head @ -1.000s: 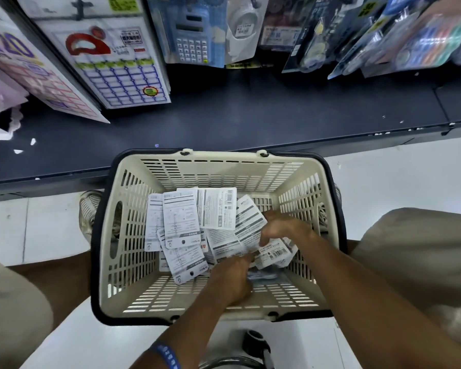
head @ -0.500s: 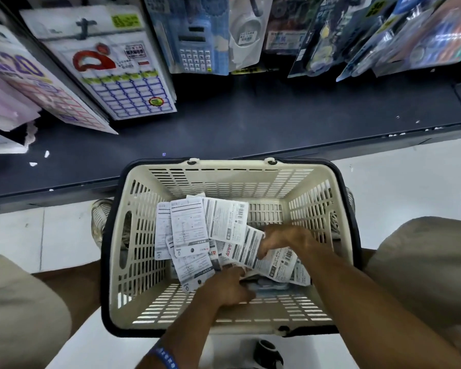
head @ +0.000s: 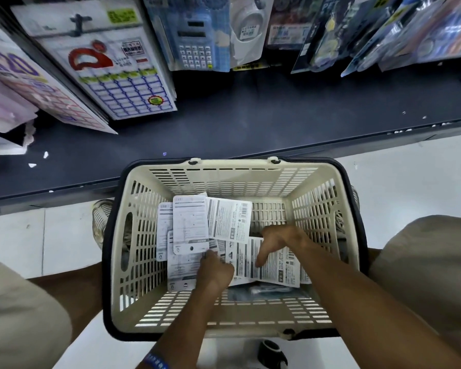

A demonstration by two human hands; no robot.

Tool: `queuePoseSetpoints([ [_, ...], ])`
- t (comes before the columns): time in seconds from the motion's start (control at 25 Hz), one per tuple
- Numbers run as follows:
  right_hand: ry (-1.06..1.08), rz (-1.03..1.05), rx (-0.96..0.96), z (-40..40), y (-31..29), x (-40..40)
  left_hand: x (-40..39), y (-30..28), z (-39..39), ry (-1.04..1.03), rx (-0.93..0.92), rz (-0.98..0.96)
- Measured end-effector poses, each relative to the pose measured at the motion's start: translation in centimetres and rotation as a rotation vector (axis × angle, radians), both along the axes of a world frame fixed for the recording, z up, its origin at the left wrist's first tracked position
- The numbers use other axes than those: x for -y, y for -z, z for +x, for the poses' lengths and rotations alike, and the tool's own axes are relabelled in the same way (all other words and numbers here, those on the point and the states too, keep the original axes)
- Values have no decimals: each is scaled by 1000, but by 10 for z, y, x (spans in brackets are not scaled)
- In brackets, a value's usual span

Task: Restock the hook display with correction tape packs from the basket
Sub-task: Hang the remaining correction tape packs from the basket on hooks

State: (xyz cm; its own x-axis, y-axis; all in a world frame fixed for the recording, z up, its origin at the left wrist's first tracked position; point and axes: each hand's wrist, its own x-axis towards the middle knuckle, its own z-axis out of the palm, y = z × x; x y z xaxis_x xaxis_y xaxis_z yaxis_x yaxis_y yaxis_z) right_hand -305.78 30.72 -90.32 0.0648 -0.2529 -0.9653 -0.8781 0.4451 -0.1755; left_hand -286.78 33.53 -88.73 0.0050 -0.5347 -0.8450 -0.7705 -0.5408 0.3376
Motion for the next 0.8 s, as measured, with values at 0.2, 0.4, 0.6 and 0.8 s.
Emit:
queuePoseSetpoints([
  [0.2, 166, 18, 107, -11, 4, -3, 7, 8, 3, -661, -214, 111],
  [0.4, 413, 122, 206, -26, -7, -3, 9, -2, 4, -659, -301, 205],
  [0.6, 481, 298, 281, -46, -49, -15, 8, -29, 4, -359, -429, 211],
  [0.8, 492, 180, 274, -76, -124, -27, -12, -76, -27, -452, -572, 162],
])
